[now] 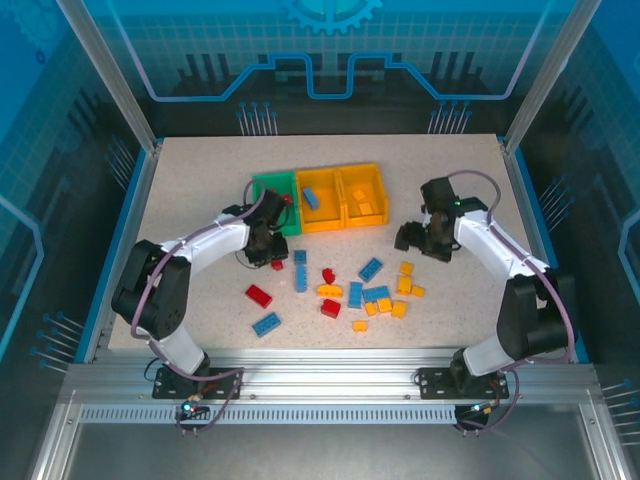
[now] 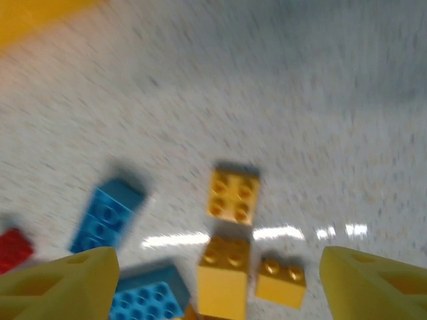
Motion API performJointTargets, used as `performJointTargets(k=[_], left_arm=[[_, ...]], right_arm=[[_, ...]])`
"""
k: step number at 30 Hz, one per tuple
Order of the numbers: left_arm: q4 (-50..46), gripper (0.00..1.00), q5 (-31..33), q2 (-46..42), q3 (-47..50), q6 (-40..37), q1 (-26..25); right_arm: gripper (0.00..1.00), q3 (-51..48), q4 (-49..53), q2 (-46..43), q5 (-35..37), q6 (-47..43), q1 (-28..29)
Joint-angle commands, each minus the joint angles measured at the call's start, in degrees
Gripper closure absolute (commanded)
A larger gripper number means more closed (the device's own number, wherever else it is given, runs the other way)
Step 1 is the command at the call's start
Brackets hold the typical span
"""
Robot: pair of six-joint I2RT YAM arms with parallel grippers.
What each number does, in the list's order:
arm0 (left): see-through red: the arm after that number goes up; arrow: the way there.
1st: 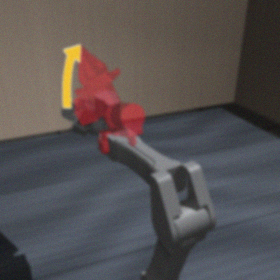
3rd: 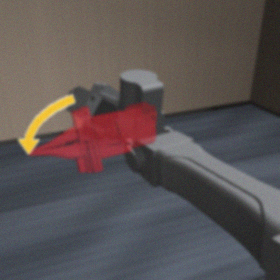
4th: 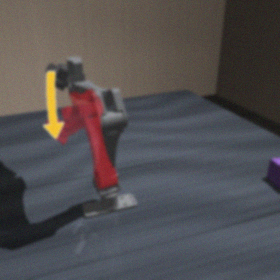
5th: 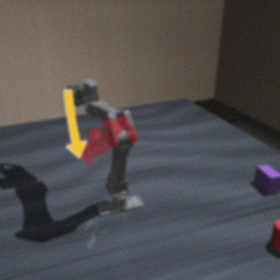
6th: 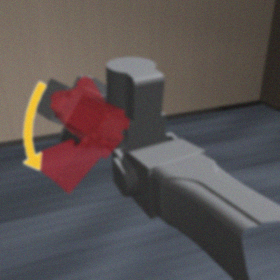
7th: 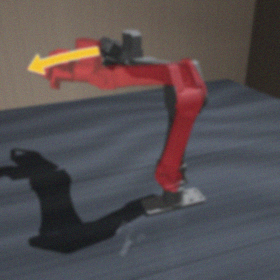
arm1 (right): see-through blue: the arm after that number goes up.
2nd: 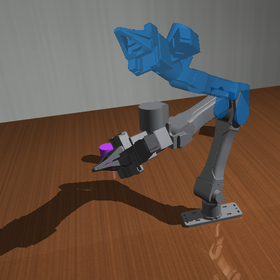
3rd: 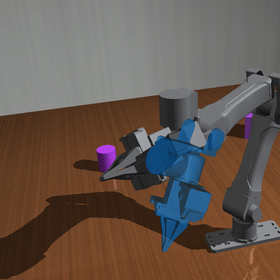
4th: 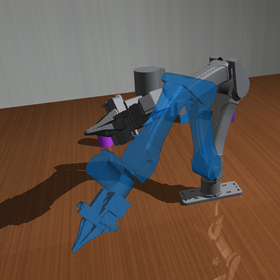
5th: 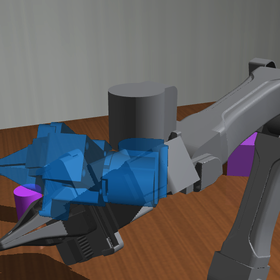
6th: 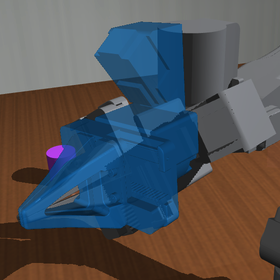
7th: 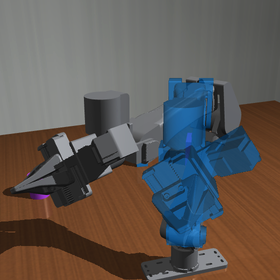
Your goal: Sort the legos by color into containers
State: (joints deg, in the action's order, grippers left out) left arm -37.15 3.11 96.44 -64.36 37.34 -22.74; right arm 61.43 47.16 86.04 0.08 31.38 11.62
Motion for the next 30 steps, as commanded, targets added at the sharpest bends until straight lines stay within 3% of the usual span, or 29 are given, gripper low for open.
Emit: performJointTargets(k=[1,5,13,20,27,30], left_arm=[[-2.89,0.73,-0.62,-0.65,-6.06,-2.16,2.24],[-3.72,0.73,-0.94,1.58,-12.95,-4.87,5.28],[-3.25,0.72,-1.35,11.85,-25.31,-8.29,9.46],[-0.87,0.71,-4.02,17.98,-28.48,-8.07,10.71],[0.85,0.48,-5.11,16.25,-26.46,-7.60,10.69],[2.78,0.36,-5.95,13.52,-23.77,-7.06,10.61]], right_arm=[[0.21,-3.90,2.09,-2.76,0.82,2.81,0.23],[0.24,-7.44,0.73,-4.79,-1.35,3.97,0.90],[0.27,-6.41,0.85,-1.95,1.15,4.21,8.13],[0.42,-5.14,1.06,2.80,3.43,4.35,10.43],[0.42,-5.33,0.26,6.14,2.07,4.39,10.71],[0.51,-5.37,-0.18,6.64,2.32,4.75,10.71]])
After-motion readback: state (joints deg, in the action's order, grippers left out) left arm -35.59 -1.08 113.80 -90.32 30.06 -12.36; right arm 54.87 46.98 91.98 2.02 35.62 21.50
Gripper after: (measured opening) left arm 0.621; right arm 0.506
